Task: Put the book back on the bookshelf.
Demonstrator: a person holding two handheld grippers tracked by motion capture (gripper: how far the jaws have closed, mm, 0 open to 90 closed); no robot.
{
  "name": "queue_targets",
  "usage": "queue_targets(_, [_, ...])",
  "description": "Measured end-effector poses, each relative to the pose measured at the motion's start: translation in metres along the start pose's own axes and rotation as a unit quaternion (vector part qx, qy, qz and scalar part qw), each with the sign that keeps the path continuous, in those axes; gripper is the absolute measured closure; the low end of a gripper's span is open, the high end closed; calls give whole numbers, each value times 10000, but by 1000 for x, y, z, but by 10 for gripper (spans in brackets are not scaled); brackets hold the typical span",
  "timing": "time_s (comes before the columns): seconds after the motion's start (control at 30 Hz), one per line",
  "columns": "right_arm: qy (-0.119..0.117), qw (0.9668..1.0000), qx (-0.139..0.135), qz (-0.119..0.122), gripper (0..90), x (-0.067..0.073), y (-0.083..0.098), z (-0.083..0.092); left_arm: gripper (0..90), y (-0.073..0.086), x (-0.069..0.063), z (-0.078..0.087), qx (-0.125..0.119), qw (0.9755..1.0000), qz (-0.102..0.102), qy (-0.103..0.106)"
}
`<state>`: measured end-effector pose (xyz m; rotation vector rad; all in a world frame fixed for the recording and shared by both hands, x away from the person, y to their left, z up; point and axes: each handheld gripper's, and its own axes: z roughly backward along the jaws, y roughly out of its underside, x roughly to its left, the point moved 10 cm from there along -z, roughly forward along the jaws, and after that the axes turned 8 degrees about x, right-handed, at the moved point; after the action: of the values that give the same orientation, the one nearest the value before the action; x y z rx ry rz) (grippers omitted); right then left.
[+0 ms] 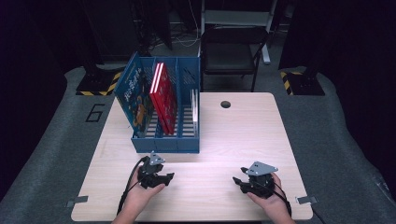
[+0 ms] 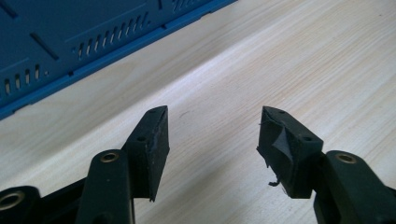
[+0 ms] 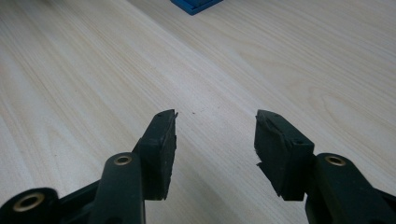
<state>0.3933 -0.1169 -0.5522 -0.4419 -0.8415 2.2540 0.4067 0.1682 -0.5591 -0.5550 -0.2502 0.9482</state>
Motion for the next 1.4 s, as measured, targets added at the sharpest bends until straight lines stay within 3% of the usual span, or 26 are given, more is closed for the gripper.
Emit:
queue_targets(0.17, [-38, 9999, 55, 75, 479, 2, 1, -2, 412, 3, 4, -3, -41, 9999, 96, 135])
queue_targets(0.27, [-35, 10000, 74, 4, 473, 3, 2, -4, 415, 4, 5, -6, -114, 9997, 28, 201])
queue_targets(0.57, [-19, 9999, 104, 30, 467, 0, 3, -8, 423, 11, 13, -9, 16, 9995, -320, -43])
queue_targets(0.97, [-13, 9997, 186, 139, 454, 0, 4, -14, 421, 10, 27, -8, -174, 9998, 112, -81])
queue_targets(1.13, [14, 9998, 198, 62, 453, -1, 4, -15, 421, 10, 26, -10, -223, 9997, 118, -67])
queue_targets(1.2, [-22, 9998, 188, 67, 452, -1, 4, -15, 422, 10, 24, -11, -171, 9998, 91, 40])
queue_targets(1.4, [-52, 9997, 208, 113, 451, -1, 3, -15, 421, 8, 26, -14, -213, 9997, 114, -6])
